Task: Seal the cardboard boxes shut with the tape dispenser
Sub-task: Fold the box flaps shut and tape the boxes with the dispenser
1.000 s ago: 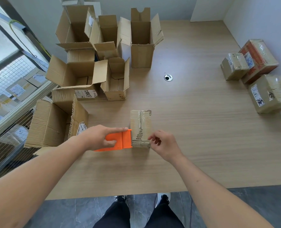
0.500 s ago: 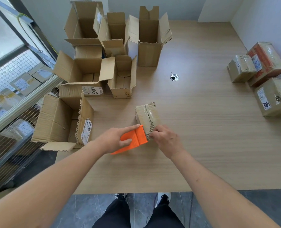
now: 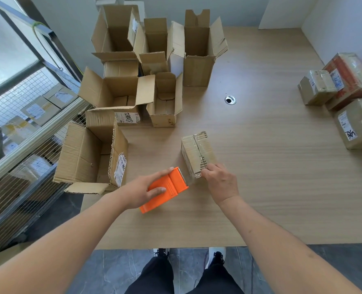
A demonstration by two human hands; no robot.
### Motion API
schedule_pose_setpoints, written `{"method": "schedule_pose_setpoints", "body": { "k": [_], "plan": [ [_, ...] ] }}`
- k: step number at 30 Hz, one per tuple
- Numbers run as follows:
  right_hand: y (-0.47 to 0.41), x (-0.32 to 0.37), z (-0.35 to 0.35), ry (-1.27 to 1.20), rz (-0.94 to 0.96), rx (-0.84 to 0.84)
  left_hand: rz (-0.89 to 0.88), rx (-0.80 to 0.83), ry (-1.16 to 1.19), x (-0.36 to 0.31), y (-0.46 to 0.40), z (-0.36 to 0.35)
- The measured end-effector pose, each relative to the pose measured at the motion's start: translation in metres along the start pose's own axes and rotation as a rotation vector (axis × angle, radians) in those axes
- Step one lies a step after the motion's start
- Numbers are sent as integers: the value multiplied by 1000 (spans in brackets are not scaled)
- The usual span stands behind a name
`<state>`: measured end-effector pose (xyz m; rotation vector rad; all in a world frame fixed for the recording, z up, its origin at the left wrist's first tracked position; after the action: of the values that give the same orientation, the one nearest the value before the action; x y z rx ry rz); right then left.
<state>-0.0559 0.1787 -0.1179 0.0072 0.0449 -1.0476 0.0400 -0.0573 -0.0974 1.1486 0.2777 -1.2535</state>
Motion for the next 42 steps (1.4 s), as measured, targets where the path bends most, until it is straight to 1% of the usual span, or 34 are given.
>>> {"method": "schedule_pose_setpoints", "body": {
  "k": [4,8,16,20,28,31,36,39,42],
  "plan": [
    [0,2,1,-6,-14,12,74,-3,-119,-5,-12,-1],
    [1,4,5,-23,-18,31,149,59,-235,-16,-31,-6],
    [-3,8,11,-28,-15,34,189,42,-275,-31,-52,-20],
    [-3,6,12,-28,12,12,238,65,-252,-46,-61,-22],
    [-5,11,12,-1,50,38,295,93,-229,-54,-63,-17],
    [-7,10,9,10,52,42,299,72,-267,-63,-68,-18],
    [-6,11,7,49,58,33,199,-42,-467,-68,-68,-35],
    [-6,8,5,32,49,3,204,-84,-402,-54,-66,-54],
    [-3,8,2,0,60,3,177,-147,-332,-44,-62,-52]
  ]
}}
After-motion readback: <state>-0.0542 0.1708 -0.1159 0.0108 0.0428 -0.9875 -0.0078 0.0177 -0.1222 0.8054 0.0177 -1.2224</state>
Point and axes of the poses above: each hand's wrist, its own y-axis away from the middle knuckle, its own z-axis out of the back of the hand, x = y × z, the point moved 3 cm from there along -y, towards the middle knuckle, and after that the axes turned 11 degrees about y, right-handed, at the moved point
